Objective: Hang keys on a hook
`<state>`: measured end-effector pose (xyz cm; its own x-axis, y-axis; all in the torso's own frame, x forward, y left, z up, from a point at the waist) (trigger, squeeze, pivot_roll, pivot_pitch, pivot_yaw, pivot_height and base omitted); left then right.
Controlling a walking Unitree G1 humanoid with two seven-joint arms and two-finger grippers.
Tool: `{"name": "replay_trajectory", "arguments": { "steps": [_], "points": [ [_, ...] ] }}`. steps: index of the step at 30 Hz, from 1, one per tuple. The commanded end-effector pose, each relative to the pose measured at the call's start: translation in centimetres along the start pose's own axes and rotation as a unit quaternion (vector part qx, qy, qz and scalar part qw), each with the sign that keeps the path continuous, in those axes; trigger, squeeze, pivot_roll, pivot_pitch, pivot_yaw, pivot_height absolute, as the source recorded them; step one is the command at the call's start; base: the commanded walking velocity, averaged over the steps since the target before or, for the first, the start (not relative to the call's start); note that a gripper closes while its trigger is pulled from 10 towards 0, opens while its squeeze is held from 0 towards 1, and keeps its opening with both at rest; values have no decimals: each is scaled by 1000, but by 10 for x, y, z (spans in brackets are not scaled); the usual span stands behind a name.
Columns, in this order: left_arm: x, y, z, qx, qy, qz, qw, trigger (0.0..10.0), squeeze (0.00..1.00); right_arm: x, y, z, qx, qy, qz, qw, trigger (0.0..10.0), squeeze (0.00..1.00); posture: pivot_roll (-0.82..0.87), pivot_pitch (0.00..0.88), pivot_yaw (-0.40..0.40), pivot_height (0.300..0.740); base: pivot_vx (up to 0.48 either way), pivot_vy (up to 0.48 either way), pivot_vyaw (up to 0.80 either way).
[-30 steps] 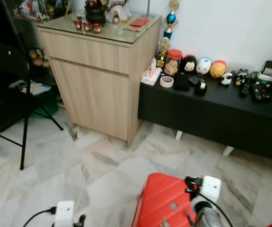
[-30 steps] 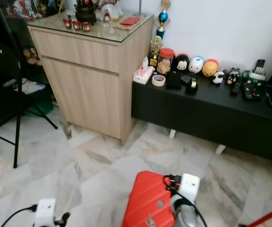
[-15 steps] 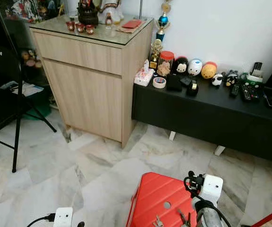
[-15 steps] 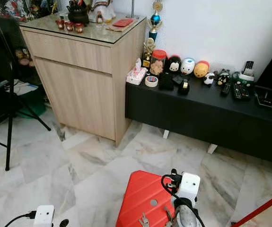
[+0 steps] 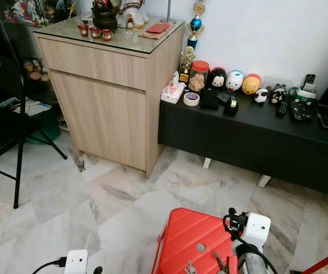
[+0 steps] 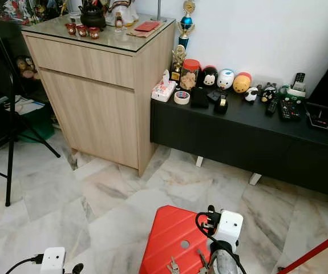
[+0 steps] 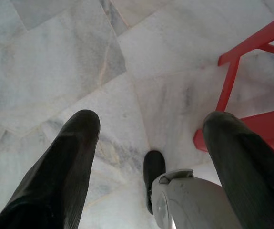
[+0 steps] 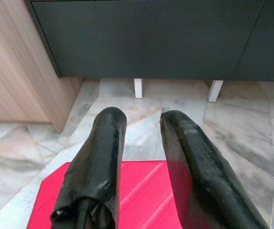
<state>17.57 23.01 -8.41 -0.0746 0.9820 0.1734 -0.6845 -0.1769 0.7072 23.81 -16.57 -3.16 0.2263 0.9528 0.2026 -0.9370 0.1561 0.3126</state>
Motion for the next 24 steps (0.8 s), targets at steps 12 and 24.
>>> {"name": "replay_trajectory", "arguments": {
  "steps": [12,24],
  "points": [
    [1,-2,9,-19,-6,0,1000,10000,0,1,-2,0,5,-11,-6,1000,10000,0,78,0,-89,740,0,60,0],
    [7,-7,99,-223,-9,-2,975,10000,0,-1,-5,12,-26,-1,-5,1000,10000,0,76,6,-85,740,0,0,0]
  ]
}}
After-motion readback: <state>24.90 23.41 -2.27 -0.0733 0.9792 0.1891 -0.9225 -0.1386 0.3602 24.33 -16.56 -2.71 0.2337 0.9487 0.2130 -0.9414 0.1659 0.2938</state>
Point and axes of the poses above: a point about 5 cm out from each wrist's last joint towards the gripper, its own y axis pointing back from the gripper into the wrist, its own z axis along the axis of the wrist's last joint, x = y × z, the point moved 1 cm from there along -y, pointing out of the wrist towards the gripper, and after that the axes turned 4 degrees about -y, right-handed, at the moved point
